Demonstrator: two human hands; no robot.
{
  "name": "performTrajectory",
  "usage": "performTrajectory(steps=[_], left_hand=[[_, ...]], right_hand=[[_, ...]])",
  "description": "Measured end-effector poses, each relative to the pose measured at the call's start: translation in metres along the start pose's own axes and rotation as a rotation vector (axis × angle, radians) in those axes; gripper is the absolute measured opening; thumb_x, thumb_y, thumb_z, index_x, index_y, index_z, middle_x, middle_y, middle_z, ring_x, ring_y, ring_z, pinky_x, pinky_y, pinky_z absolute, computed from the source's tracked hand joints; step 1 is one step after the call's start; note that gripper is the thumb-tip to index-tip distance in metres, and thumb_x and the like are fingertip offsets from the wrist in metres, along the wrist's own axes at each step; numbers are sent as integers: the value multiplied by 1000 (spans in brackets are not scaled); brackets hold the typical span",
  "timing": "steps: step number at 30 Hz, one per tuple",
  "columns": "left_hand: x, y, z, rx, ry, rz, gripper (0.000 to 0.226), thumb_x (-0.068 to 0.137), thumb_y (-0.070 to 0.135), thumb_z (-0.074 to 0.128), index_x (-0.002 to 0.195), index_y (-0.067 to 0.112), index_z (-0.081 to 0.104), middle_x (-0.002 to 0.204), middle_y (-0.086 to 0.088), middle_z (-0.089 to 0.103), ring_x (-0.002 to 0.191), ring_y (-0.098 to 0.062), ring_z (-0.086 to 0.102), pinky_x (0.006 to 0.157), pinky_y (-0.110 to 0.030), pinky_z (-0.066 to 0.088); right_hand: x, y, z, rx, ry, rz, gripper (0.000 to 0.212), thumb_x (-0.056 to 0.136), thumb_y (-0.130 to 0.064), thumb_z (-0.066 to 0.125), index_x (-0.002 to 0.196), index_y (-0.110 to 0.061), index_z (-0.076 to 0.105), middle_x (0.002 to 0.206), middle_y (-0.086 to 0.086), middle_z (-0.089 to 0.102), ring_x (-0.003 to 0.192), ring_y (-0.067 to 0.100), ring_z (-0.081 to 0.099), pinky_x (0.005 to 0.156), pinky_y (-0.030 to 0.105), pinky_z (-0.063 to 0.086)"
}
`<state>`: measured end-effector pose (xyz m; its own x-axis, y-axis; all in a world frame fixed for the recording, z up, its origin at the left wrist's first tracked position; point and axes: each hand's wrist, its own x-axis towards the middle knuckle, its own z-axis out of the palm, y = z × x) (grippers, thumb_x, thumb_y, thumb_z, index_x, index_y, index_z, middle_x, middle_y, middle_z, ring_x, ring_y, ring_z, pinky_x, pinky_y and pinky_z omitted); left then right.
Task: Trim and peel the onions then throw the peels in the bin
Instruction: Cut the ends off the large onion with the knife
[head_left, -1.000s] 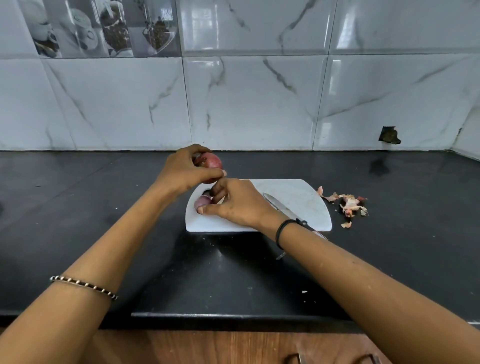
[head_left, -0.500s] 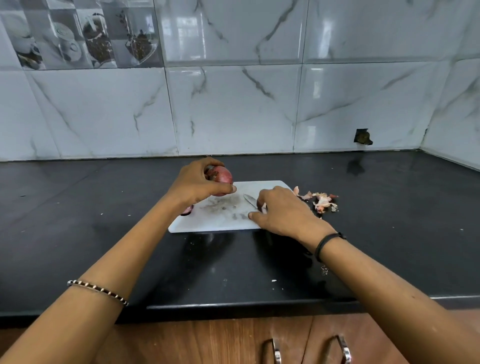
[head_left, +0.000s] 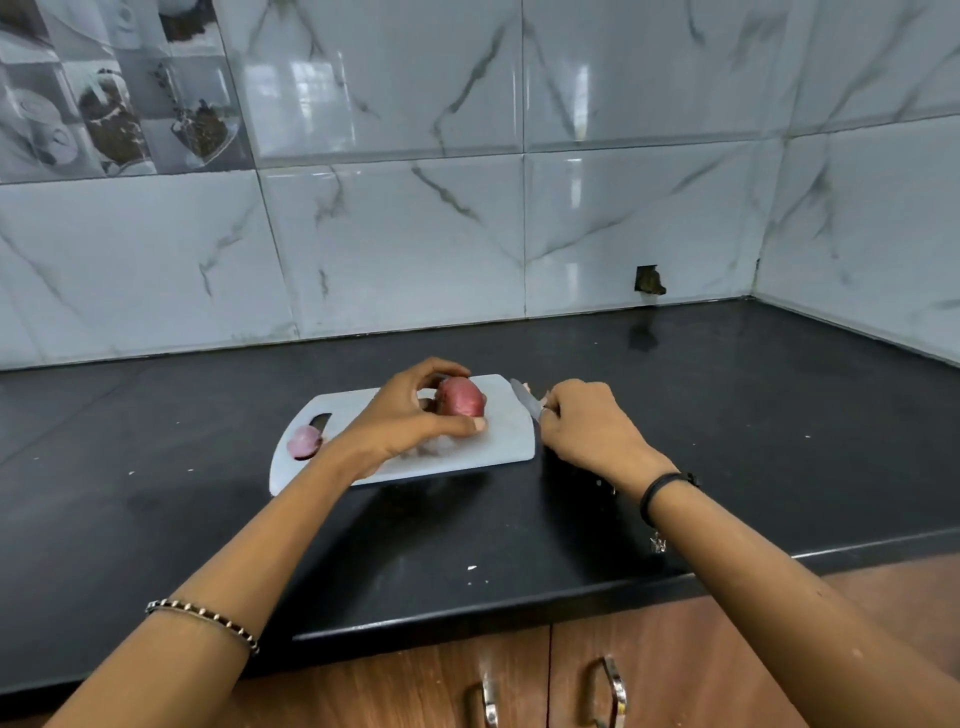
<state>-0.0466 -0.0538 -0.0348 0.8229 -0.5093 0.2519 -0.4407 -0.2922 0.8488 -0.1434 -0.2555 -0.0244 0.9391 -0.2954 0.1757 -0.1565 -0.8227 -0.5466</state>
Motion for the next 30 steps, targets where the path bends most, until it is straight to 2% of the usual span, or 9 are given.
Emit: performTrajectory(steps=[2,4,8,11,14,17,21,25,30], left_hand=[[4,1,11,-47,-50,28,57,68,27,95,115,40,66,128,13,63,115,-11,65,85,-24,58],[10,1,19,-58,-83,57,58,68,25,95,117,36,65,131,13,62,117,-11,65,91,-20,53],[21,-2,26,-63,-104,99,61,68,22,95,119,33,63,127,15,65,115,-10,66,95,-24,52],[26,-8,26,19,-92,156,64,70,27,94,123,36,60,128,16,64,121,-8,61,99,-34,54],[30,-13,25,63,-40,186,66,70,28,94,124,37,58,128,17,63,123,-3,58,99,-28,52],[32,-18,25,92,0,192,68,70,31,94,127,35,56,128,16,63,123,-3,58,101,-21,49],[36,-21,26,121,12,205,71,68,33,95,129,38,59,127,17,65,121,-3,60,104,-25,49],[35,-23,28,203,83,253,74,66,37,96,131,40,60,125,18,65,117,-3,61,105,-26,48],[37,-23,34,340,118,299,81,73,40,90,145,36,53,129,10,55,115,-4,58,98,-5,41]], right_hand=[[-1,9,-1,276,18,55,22,100,-16,43,90,-3,57,79,18,73,52,20,65,55,34,53],[-3,16,0,473,15,102,19,101,-17,44,102,-6,60,73,17,74,43,16,63,42,26,47],[0,21,6,739,-55,182,32,102,-26,51,105,4,62,69,14,69,38,14,48,42,22,42],[3,21,10,901,-118,196,23,100,-19,48,98,0,60,67,11,66,40,12,44,43,24,43],[3,23,13,967,-117,160,15,96,-14,48,93,-4,58,70,9,66,43,11,45,42,25,42],[4,25,16,1013,-81,106,16,97,-11,49,103,-4,63,77,11,68,50,14,51,44,26,42],[5,26,15,1102,-73,54,19,101,-11,49,113,-8,63,72,11,66,53,19,53,42,24,39],[1,25,16,1069,-123,59,19,103,-16,47,115,-13,61,71,11,66,43,14,44,41,25,36],[-3,26,16,1030,-120,61,19,103,-16,47,116,-13,61,71,11,66,42,13,45,40,25,40]])
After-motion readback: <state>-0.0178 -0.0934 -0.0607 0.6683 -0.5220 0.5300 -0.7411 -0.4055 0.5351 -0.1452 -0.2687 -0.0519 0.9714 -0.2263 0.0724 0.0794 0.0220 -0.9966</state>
